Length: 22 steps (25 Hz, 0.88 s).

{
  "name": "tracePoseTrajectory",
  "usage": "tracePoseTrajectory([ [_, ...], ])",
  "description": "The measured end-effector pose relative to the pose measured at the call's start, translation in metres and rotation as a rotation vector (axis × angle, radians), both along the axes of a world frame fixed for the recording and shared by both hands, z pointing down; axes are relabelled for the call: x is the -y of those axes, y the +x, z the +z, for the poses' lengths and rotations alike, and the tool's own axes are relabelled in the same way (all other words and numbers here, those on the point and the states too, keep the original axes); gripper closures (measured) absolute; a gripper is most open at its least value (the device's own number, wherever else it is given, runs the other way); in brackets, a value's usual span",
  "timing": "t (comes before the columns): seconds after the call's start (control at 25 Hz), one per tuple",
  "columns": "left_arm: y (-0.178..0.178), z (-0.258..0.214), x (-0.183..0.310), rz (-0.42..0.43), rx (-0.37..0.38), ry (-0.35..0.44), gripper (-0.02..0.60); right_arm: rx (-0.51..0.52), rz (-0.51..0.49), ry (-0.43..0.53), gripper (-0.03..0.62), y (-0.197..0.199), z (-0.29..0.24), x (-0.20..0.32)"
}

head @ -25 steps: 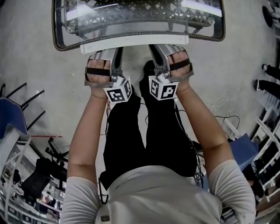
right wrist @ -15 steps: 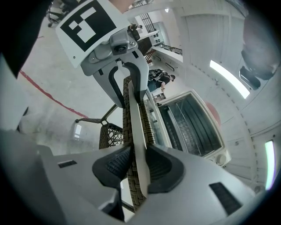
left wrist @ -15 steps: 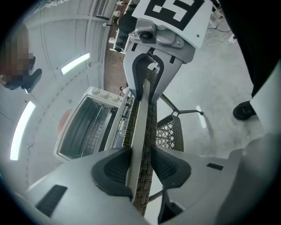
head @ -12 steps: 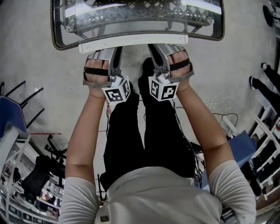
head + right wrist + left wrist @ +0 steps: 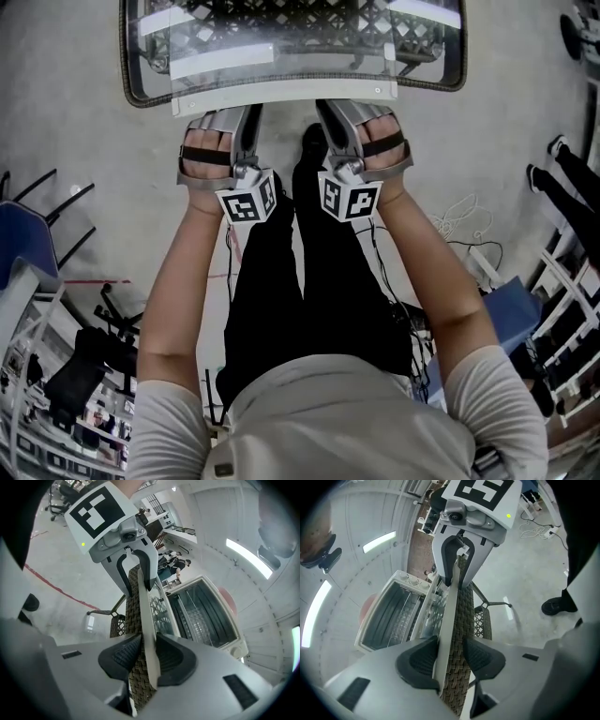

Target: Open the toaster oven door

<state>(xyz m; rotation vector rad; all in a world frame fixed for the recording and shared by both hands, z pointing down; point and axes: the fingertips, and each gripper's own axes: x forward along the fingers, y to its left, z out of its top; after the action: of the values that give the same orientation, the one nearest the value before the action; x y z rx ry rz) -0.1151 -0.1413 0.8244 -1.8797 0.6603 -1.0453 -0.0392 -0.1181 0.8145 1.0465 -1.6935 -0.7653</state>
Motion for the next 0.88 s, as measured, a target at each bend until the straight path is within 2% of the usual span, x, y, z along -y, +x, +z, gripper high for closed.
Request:
tracePoseTrajectory([
  [0.6, 0.002, -0.029, -0.017, 0.024, -0.015, -0.09, 0.408, 0.019, -0.028, -0.1, 0.49, -0.001, -0.022, -0.012],
  [0.72, 0.003, -0.038, -0.02, 0.008, -0.053, -0.124, 0.408, 0.044, -0.026, -0.131, 0.491, -0.001, -0.026, -0.02],
  [0.88, 0.002, -0.07, -0.022, -0.042, -0.158, -0.197, 0.412, 0.119, 0.001, -0.162, 0.496, -0.001, -0.053, -0.026],
])
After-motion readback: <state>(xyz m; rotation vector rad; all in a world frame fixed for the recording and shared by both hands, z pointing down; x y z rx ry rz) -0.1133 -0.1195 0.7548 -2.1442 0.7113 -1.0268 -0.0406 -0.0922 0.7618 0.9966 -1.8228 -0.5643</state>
